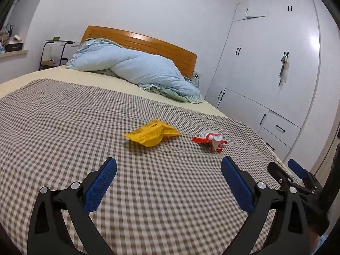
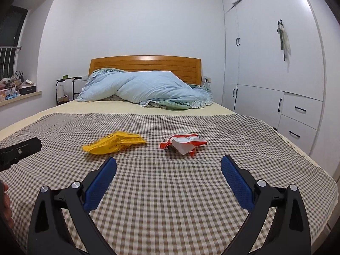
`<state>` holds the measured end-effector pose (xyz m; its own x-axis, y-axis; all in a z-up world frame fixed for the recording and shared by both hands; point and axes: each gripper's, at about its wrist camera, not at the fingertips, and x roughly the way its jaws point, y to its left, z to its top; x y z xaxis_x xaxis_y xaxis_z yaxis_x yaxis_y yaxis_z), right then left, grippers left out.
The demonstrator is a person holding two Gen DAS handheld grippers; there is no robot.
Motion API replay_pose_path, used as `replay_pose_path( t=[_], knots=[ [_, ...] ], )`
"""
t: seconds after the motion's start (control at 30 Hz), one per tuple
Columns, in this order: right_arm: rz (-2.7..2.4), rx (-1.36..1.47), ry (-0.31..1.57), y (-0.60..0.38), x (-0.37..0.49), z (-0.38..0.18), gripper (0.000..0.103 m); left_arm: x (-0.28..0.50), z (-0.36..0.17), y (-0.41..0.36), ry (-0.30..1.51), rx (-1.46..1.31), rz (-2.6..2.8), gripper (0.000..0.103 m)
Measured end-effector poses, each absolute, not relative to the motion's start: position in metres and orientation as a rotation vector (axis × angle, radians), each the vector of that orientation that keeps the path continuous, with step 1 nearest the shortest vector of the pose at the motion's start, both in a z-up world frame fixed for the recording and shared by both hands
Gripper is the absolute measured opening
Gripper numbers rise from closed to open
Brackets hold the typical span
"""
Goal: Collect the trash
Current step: 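Move both tools toward the yellow snack bag and red-and-white wrapper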
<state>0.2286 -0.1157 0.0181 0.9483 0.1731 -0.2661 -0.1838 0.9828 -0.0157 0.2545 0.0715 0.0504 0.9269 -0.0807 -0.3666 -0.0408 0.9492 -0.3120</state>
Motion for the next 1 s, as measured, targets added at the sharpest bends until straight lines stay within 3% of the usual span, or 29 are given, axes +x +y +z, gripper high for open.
replay_pose_path(
  t=[1.0],
  knots=[
    [0.023,-0.022,0.331,-0.133,0.292,0.016,0.094,0.339,0.042,0.099,0.51,-0.412,0.032,0.095]
  ],
)
